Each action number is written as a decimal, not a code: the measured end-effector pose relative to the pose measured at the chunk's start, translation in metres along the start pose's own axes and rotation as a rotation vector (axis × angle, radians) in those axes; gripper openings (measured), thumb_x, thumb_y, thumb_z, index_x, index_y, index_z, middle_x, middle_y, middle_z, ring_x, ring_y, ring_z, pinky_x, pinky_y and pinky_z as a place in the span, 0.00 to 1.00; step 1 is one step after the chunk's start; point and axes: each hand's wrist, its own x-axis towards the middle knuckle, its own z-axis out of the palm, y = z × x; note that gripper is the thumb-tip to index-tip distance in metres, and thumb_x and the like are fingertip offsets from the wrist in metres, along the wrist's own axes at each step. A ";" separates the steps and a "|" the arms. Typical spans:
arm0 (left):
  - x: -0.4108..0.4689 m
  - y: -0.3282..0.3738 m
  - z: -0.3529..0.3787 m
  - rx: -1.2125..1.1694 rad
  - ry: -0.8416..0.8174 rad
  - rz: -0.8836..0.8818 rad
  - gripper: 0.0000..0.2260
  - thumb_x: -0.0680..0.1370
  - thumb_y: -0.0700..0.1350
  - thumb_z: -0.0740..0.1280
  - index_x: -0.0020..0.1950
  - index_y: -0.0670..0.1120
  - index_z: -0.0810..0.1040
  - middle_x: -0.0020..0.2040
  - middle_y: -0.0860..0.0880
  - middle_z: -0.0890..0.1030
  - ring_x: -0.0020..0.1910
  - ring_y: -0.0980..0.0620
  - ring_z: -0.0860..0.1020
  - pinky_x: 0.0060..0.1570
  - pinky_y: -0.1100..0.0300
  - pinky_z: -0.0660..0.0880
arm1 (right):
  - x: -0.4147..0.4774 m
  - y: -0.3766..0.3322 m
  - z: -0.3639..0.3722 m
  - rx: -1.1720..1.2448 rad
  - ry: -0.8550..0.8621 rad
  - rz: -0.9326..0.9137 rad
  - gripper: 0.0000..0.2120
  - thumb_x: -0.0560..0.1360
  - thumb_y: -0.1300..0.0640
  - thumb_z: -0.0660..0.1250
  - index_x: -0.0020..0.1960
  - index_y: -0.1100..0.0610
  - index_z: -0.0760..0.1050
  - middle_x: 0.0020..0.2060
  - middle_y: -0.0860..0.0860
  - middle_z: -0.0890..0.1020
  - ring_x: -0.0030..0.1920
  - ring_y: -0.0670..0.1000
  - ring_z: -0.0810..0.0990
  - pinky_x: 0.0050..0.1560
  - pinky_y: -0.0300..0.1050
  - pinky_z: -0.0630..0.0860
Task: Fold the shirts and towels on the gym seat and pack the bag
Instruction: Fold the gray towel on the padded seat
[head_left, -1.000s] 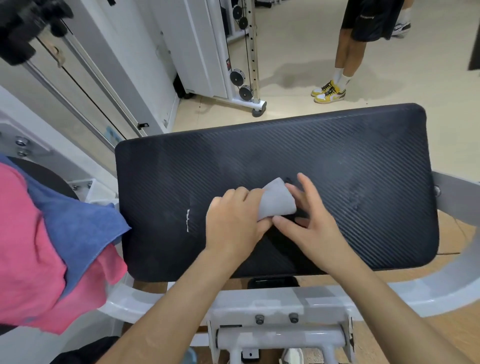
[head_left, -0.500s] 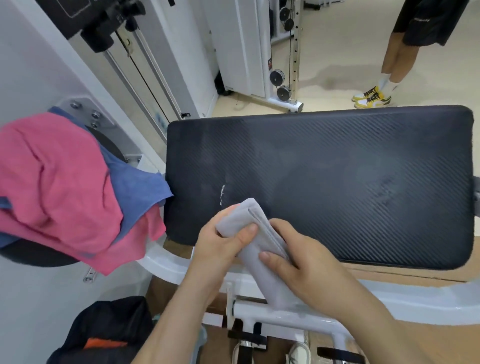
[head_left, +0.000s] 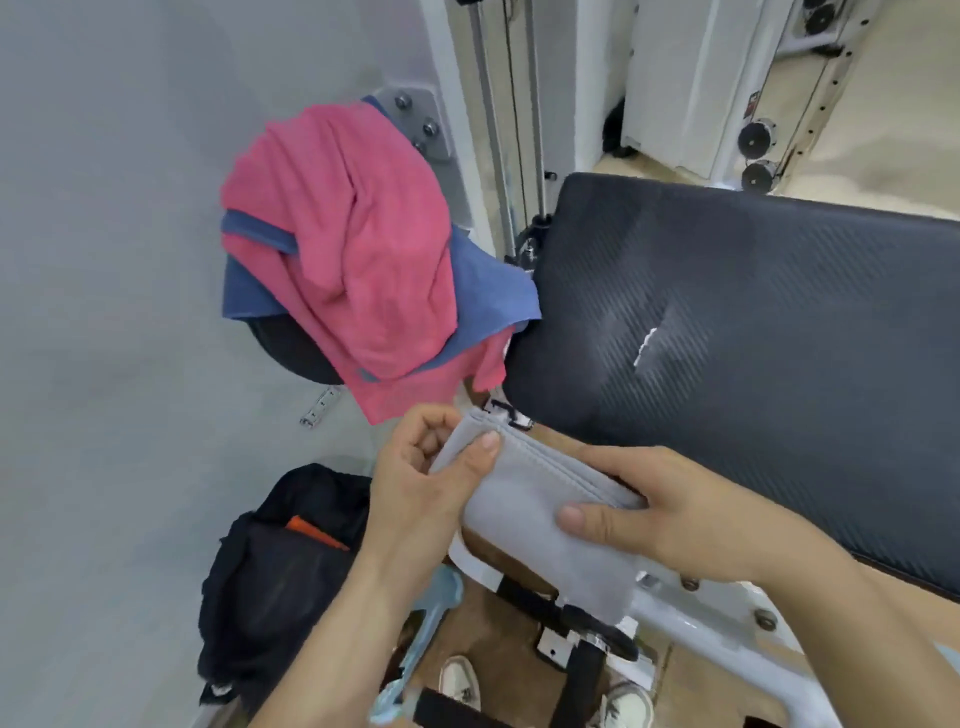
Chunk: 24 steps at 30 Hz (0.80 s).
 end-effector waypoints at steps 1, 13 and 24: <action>-0.004 -0.007 -0.015 -0.046 0.044 -0.045 0.09 0.67 0.53 0.74 0.41 0.51 0.78 0.38 0.49 0.79 0.38 0.52 0.76 0.40 0.55 0.74 | 0.013 -0.003 0.011 -0.036 -0.013 -0.019 0.28 0.74 0.32 0.61 0.62 0.52 0.76 0.56 0.47 0.80 0.55 0.45 0.79 0.52 0.43 0.76; -0.022 -0.120 -0.223 -0.124 0.259 -0.291 0.06 0.73 0.44 0.72 0.42 0.55 0.77 0.40 0.50 0.78 0.41 0.51 0.75 0.42 0.57 0.72 | 0.188 -0.050 0.185 -0.117 -0.279 0.097 0.17 0.67 0.37 0.73 0.48 0.48 0.82 0.42 0.46 0.83 0.42 0.46 0.82 0.47 0.55 0.79; 0.079 -0.363 -0.383 0.926 -0.195 -0.606 0.18 0.84 0.53 0.48 0.70 0.58 0.69 0.60 0.46 0.76 0.55 0.46 0.77 0.56 0.51 0.73 | 0.365 0.051 0.299 -0.145 -0.008 0.405 0.10 0.72 0.52 0.72 0.52 0.49 0.76 0.48 0.45 0.79 0.46 0.49 0.78 0.46 0.48 0.75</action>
